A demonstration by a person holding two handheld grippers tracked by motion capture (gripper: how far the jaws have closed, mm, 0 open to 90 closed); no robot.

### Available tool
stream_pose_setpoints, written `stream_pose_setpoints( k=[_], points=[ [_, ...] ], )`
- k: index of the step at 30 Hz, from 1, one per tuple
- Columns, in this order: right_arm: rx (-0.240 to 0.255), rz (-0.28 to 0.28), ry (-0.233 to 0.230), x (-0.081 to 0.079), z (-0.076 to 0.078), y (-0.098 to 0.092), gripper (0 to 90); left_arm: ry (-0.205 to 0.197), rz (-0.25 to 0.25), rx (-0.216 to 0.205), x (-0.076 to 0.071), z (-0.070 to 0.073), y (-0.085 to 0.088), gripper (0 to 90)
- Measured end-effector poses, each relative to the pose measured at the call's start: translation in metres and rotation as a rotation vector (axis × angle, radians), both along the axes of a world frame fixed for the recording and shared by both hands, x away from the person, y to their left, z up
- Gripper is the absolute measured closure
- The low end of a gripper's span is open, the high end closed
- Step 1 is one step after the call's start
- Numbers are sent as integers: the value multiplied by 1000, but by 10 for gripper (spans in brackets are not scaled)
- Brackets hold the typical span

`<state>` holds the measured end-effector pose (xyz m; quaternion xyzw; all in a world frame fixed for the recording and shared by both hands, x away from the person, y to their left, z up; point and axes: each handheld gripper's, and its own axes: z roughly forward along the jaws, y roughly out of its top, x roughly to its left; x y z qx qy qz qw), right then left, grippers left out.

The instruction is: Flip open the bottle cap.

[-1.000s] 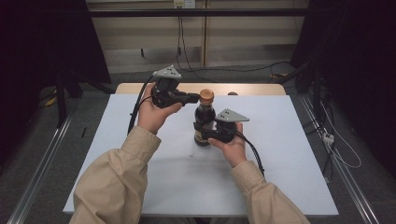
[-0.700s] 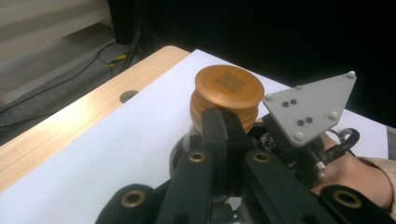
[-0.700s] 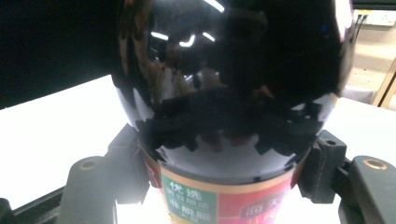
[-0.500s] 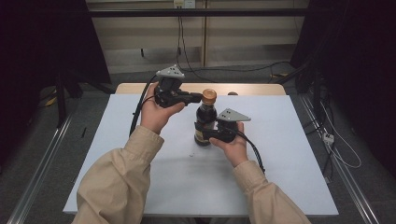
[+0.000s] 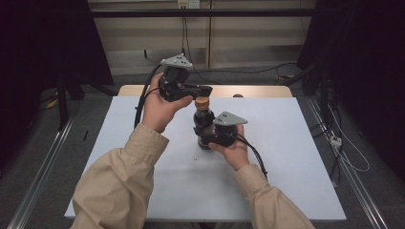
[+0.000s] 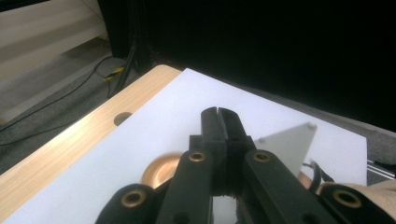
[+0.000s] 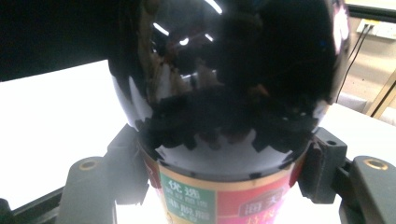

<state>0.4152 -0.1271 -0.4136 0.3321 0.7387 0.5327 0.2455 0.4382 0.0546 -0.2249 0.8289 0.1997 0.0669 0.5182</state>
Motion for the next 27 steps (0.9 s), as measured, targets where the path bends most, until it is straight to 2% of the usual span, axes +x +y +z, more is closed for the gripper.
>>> stream_pose_setpoints(
  k=[4,9,18,27],
  points=[
    [27,-7,12,1,-2,-4,313,2,7,-1,1,-2,5,900],
    [39,-8,14,1,-2,-6,312,10,11,-1,3,-6,12,900],
    [49,-10,21,2,-3,-8,311,39,25,29,7,-21,22,900],
    [56,-10,19,2,-4,-8,310,63,30,56,9,-34,24,900]
  ],
)
